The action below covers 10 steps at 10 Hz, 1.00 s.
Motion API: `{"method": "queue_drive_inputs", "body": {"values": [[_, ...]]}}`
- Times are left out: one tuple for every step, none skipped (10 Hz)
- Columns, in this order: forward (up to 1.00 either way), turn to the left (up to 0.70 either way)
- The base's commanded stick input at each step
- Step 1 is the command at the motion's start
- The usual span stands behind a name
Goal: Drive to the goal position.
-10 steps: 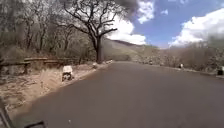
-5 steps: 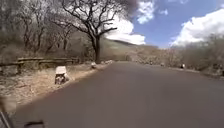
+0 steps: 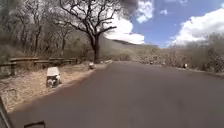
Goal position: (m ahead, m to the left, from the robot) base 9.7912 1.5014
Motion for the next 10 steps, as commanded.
{"method": "queue_drive_inputs", "body": {"values": [[0.7, 0.0], [0.7, 0.0], [0.7, 0.0], [0.7, 0.0], [0.7, 0.0], [0.7, 0.0], [0.7, 0.0], [0.7, 0.0], [0.7, 0.0], [0.7, 0.0]]}}
